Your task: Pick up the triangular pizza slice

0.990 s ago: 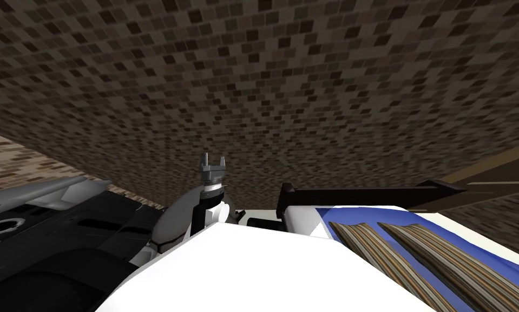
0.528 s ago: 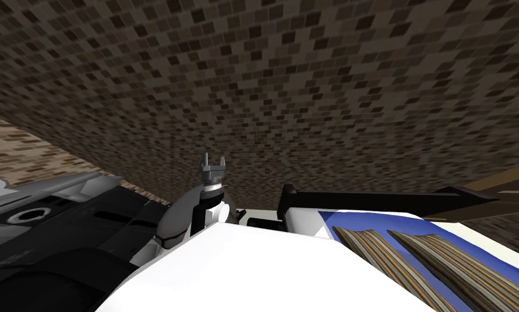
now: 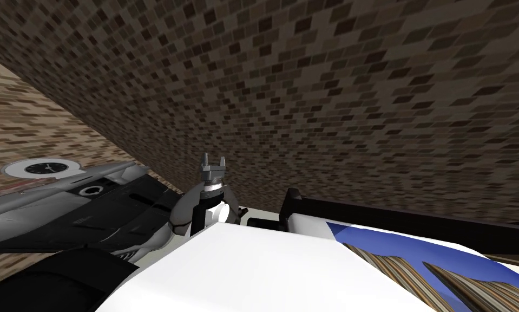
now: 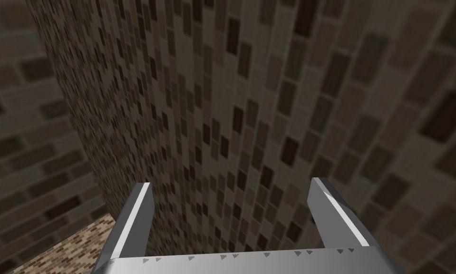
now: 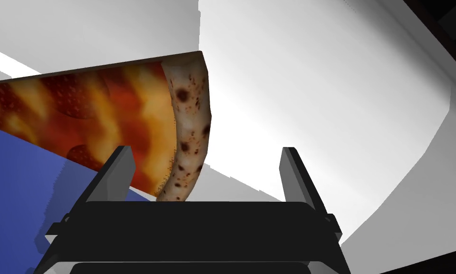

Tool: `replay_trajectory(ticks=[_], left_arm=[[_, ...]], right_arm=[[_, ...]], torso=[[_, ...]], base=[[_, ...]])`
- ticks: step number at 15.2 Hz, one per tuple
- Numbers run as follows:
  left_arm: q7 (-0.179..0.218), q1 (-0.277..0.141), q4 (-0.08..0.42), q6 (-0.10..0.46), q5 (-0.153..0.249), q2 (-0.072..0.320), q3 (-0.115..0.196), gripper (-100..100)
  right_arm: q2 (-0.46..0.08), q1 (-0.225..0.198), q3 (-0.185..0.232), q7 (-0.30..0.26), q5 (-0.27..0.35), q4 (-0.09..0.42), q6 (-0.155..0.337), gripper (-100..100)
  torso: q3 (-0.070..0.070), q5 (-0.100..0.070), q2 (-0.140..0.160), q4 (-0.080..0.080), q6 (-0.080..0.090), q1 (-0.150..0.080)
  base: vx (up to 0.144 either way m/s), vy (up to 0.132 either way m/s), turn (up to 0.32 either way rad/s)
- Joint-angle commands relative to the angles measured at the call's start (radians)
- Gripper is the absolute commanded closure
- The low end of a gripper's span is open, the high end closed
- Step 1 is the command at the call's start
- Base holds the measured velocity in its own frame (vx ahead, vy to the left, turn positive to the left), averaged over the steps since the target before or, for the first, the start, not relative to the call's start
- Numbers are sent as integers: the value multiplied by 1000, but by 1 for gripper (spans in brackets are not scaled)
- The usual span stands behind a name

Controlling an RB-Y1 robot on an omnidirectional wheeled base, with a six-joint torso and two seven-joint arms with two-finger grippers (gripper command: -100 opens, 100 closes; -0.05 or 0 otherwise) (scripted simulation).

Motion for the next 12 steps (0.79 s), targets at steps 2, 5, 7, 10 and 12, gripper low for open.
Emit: replay_trajectory(ticks=[2,5,7,10,12], left_arm=[[0,0,0,0,0,0,0,0],[0,0,0,0,0,0,0,0],[0,0,0,0,0,0,0,0],[0,0,0,0,0,0,0,0],[0,0,0,0,0,0,0,0]], right_arm=[[1,-3,8,-1,-3,17,-2,-100],[59,-51,-37,11,26,85,4,-100],[97,-82,-67,19,46,128,8,-100],[135,-113,-98,27,65,170,13,-100],[174,-144,-128,35,85,213,17,-100]], torso=[[0,0,0,0,0,1],[2,0,3,1,0,-2],[3,-1,6,1,0,-3],[4,-1,7,2,0,-4],[4,-1,6,1,0,-3]], base=[[-5,-7,66],[-51,-55,40],[-93,-72,51],[-84,-75,41],[-71,-59,29]])
